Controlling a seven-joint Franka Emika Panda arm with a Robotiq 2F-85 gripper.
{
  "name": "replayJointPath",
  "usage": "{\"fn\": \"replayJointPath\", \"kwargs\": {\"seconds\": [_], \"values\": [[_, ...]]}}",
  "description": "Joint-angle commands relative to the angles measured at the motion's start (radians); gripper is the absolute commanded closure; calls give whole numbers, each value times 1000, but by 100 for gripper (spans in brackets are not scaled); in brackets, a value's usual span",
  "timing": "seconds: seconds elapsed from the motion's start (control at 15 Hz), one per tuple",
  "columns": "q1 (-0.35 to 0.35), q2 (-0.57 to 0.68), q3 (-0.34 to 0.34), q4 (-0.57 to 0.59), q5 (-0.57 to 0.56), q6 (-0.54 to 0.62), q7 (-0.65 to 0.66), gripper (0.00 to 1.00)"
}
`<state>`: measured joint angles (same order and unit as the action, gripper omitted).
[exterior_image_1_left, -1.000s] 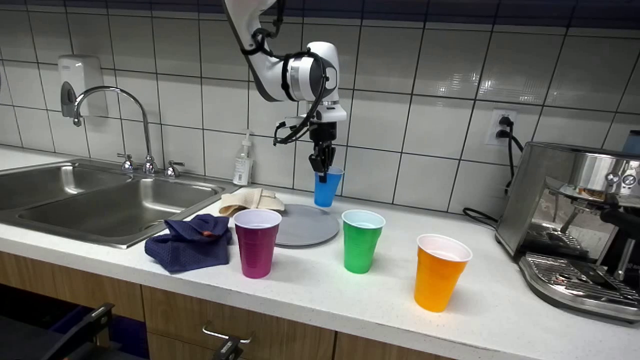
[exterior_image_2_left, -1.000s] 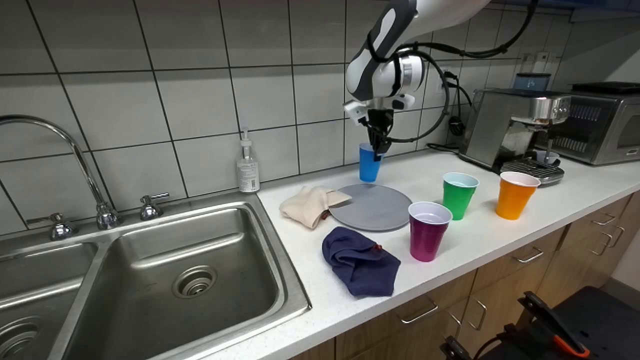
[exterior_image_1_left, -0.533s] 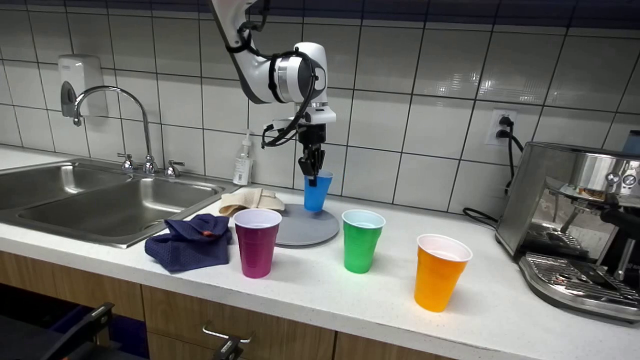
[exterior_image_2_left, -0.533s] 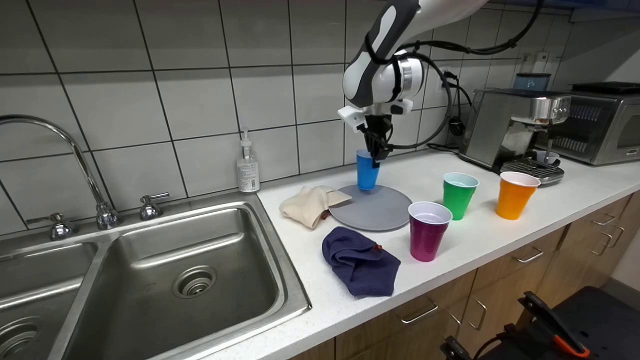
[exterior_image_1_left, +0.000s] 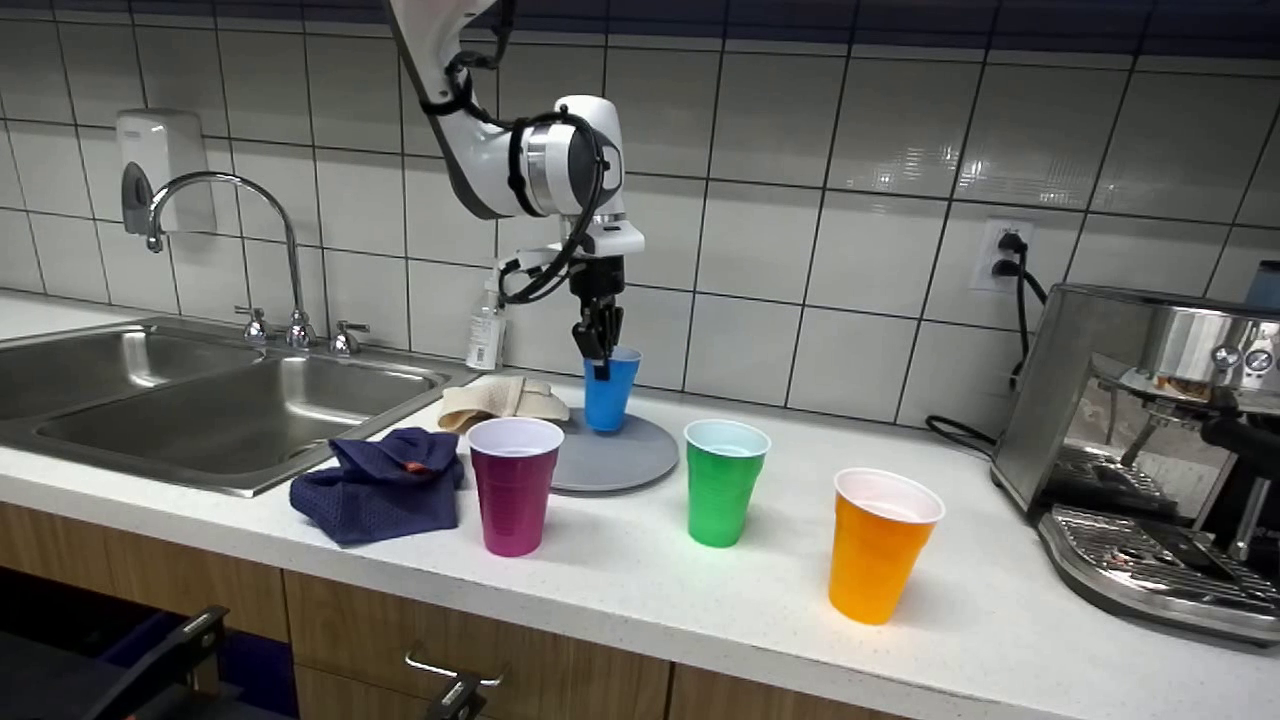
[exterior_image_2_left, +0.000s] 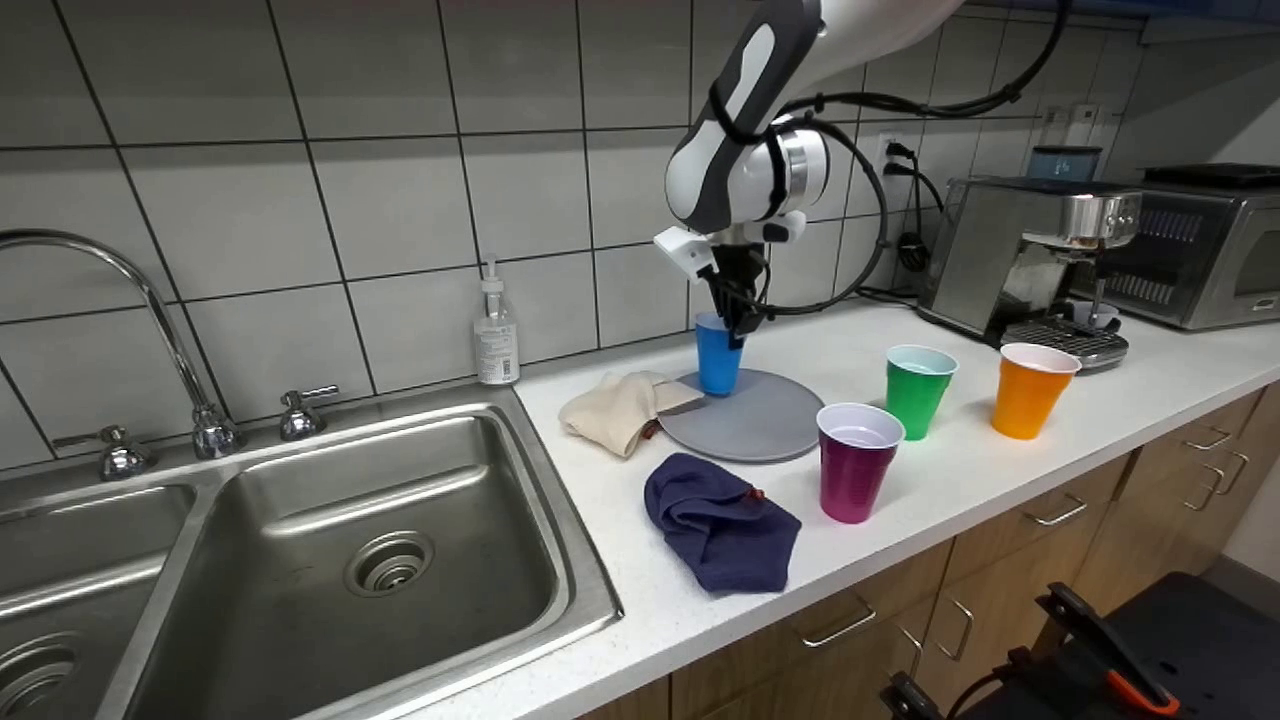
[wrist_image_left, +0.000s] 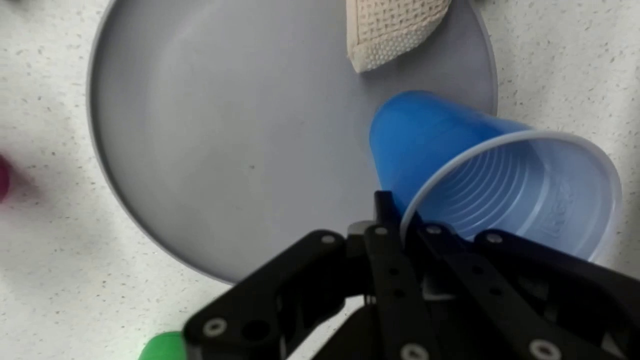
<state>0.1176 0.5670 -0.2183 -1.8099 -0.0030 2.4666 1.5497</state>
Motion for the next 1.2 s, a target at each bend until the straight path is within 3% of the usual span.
{"fn": "replayJointPath", "kwargs": {"seconds": [0.0,0.73,0.8,0.87,1.13], "values": [[12,-26,1,-34,-26,35,33,99],[28,-11,-11,-52,-47,91,49,99],[29,-12,-13,-54,-49,92,50,71],[29,-13,-13,-55,-51,92,51,71],[29,-16,-15,-59,-59,89,51,42]]}}
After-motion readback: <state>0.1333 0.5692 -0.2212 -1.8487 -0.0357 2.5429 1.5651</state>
